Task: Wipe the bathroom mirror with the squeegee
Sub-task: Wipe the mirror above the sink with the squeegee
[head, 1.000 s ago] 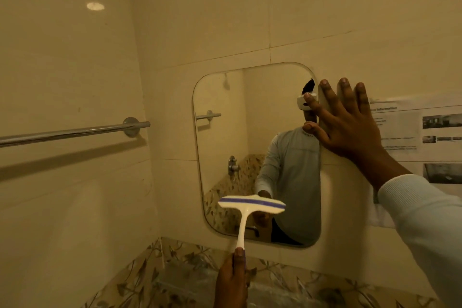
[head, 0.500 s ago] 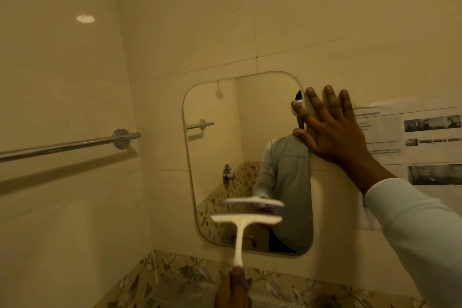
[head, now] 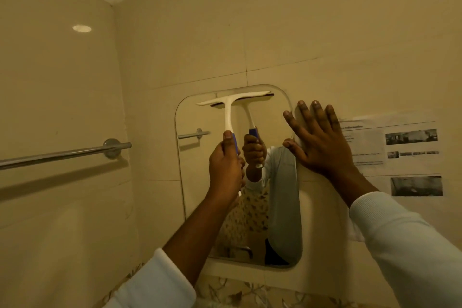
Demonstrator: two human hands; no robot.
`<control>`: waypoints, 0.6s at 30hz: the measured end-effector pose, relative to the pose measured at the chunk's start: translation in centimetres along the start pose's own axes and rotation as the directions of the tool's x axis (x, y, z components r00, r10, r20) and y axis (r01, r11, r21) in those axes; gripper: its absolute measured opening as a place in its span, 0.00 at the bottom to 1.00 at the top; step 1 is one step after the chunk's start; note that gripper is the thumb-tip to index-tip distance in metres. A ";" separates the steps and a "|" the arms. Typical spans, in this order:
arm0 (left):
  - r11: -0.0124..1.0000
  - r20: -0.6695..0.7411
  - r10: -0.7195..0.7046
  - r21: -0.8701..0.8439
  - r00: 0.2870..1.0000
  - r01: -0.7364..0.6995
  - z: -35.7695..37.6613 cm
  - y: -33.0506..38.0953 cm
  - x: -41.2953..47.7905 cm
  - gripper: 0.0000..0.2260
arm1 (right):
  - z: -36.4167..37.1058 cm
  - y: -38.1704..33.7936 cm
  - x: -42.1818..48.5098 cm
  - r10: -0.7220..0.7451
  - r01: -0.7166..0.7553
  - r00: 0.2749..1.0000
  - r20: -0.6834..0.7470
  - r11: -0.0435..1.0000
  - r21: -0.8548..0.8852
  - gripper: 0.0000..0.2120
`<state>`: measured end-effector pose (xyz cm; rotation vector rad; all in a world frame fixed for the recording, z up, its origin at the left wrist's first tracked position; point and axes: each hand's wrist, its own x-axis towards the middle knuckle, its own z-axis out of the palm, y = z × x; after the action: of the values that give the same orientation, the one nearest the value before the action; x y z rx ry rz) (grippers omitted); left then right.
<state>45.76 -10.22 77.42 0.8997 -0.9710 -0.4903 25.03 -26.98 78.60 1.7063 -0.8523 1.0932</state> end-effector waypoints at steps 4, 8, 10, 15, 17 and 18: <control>0.999 0.051 -0.026 0.040 0.998 0.024 0.7 -0.6 0.3 0.25 | -0.2 0.1 -0.3 0.055 -0.052 0.998 -0.042 0.995 0.085 0.37; 0.997 0.078 -0.049 0.069 0.996 0.044 0.8 -2.0 -1.3 0.21 | -0.3 0.0 -0.6 0.115 -0.101 0.990 -0.087 0.983 0.151 0.34; 0.996 0.102 -0.041 0.081 0.994 0.033 0.5 -2.9 -2.5 0.19 | -0.5 -0.2 -0.6 0.124 -0.108 0.987 -0.097 0.981 0.159 0.33; 0.986 0.100 -0.048 0.161 0.994 0.031 -0.8 -6.1 -5.1 0.19 | -0.4 -0.2 -0.4 0.125 -0.109 0.987 -0.100 0.983 0.148 0.31; 0.983 0.094 -0.069 0.175 0.993 0.052 -1.5 -7.6 -6.3 0.20 | -0.4 -0.2 -0.4 0.121 -0.105 0.987 -0.105 0.984 0.141 0.30; 0.981 0.091 -0.082 0.182 0.992 0.064 -1.9 -8.4 -6.8 0.21 | -0.4 -0.2 -0.4 0.119 -0.104 0.987 -0.107 0.985 0.137 0.30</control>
<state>44.16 -9.27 66.57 1.0838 -1.0874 -0.5196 24.92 -26.52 78.21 1.7002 -0.8267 1.3356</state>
